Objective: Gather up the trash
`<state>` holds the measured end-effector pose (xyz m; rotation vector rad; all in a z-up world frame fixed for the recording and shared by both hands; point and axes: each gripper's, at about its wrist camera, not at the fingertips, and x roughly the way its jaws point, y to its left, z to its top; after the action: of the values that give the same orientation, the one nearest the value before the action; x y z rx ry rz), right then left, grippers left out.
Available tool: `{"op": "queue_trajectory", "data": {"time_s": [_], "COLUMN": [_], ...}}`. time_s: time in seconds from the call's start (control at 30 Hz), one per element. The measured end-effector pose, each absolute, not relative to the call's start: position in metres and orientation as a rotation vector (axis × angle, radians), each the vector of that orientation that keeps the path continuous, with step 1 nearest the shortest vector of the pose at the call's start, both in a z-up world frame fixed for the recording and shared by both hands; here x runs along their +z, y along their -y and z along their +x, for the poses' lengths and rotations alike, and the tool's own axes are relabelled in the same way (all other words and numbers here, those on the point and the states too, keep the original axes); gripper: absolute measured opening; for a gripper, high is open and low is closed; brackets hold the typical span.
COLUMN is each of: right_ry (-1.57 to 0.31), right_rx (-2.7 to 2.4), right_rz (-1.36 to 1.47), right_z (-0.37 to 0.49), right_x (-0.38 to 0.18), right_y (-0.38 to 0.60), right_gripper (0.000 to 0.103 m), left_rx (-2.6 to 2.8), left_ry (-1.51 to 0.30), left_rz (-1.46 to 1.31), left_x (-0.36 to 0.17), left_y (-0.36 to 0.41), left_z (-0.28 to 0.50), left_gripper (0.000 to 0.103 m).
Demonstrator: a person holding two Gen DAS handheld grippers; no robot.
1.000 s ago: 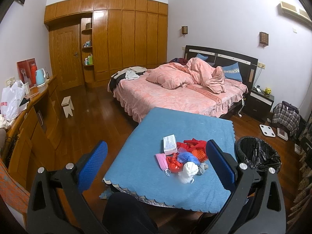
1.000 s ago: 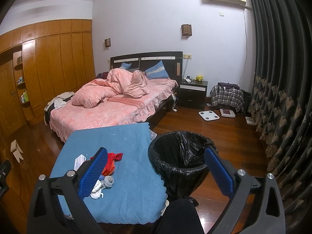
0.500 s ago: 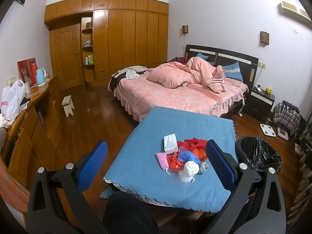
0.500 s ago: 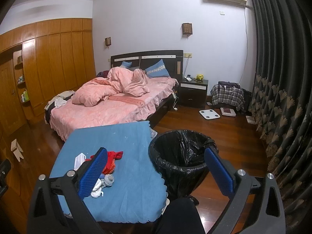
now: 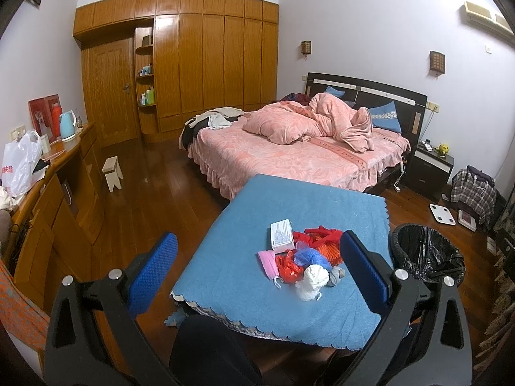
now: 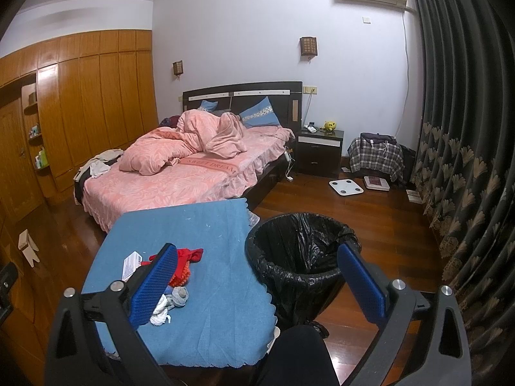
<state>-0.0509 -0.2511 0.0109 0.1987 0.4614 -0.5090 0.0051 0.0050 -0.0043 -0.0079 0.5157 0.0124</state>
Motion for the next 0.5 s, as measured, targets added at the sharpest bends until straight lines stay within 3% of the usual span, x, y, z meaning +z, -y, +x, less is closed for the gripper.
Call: {"op": "queue_trajectory", "data": {"time_s": [0.5], "right_ry": [-0.465], "right_rx": [-0.508], "right_rz": [0.198], "right_z": [-0.0488], "right_x": [0.0109], "right_y": [0.2496], "right_gripper": [0.097], "left_rx": [0.013], "left_ry": [-0.519], "left_rz": [-0.009], "left_x": [-0.0055], "left_y": [-0.0092], "left_z": [0.0054], "left_gripper": [0.098]}}
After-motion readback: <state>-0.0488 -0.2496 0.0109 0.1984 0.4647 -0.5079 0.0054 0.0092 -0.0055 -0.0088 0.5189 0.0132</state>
